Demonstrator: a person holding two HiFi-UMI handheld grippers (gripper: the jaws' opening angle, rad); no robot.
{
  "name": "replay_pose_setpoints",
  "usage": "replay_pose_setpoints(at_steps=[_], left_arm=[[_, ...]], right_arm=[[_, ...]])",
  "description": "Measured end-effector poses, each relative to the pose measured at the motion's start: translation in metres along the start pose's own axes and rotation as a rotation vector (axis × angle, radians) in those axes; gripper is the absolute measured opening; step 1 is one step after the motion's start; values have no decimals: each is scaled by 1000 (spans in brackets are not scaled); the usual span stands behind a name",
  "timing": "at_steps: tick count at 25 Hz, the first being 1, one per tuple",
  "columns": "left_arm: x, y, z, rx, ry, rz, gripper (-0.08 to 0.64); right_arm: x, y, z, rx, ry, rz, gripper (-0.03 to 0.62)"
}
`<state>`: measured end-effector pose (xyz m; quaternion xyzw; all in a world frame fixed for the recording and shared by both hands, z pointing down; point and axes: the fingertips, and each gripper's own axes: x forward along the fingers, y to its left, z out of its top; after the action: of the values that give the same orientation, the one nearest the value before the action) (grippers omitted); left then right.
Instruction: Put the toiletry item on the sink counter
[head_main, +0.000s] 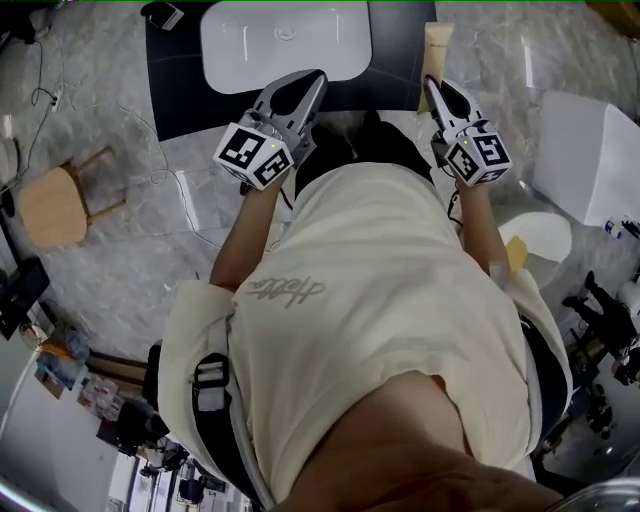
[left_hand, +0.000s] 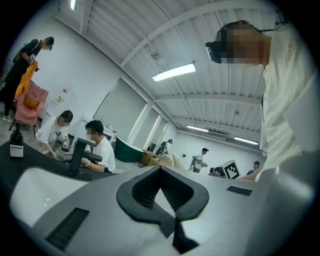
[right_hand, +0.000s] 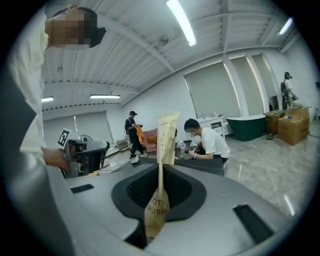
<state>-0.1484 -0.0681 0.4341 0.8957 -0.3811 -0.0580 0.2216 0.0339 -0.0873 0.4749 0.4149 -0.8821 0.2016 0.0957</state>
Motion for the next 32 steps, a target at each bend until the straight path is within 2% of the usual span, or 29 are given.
replay_pose_setpoints(at_steps=[3,6,10,14,20,25,32], left_arm=[[23,-7,-3,3,28,-30,3],[51,-10,-6,6,56,-38,3],[89,-18,5,-82,34,-35,3],[130,-22,16,-43,31,-2,3],[178,-16,22,-27,31,44,3],[194,-4,16,-30,55,81,3],[210,21,3,-50,85,123,3]], right_arm=[[-14,-28,-1,43,-18,-55,20],[-15,-58,-1,93,-42,-71,20],[-13,-102,-8,124,-26,-72,20],[1,-144,-24,159,36,-41,20],[33,-185,-59,195,159,0,20],[57,-196,-84,231,270,18,20],[78,-205,-121,280,399,-31,20]])
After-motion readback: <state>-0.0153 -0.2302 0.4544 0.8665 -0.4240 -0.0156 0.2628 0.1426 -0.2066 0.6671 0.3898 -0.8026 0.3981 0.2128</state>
